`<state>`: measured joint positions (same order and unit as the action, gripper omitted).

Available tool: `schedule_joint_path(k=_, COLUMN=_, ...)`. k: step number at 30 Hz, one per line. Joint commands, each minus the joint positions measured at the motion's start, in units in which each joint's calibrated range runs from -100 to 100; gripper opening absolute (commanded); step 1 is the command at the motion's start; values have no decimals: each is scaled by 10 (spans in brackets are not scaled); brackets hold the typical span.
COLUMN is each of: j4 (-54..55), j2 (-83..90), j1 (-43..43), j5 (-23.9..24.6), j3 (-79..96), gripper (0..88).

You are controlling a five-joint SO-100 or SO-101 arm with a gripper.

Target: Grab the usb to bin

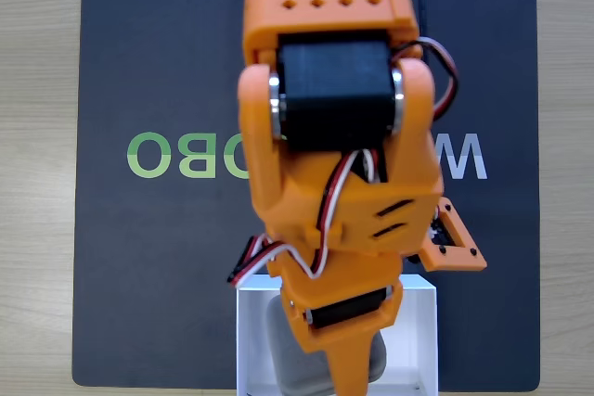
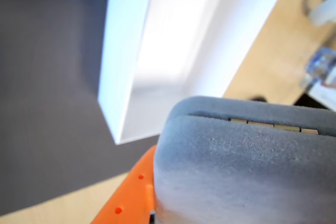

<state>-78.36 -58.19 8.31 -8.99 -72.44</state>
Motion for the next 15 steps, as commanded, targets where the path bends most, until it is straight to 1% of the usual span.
schedule_joint_path(k=1, j4=72, j2=-5, j1=-6, j5=-3, j3=-26, gripper=106)
schedule_joint_path(k=4, j4=108, j2=-23, j1=-10, j5=-3, j3=-20, gripper=105)
schedule_joint_path(k=10, j4=179, j2=-27, j1=-10, j5=-3, j3=57, gripper=105)
schedule_joint_path(k=13, j4=184, j2=-27, j1=-17, j5=-5, j3=61, gripper=107)
schedule_joint_path(k=15, j4=185, j2=-26, j1=-19, j5=-14, j3=66, gripper=112)
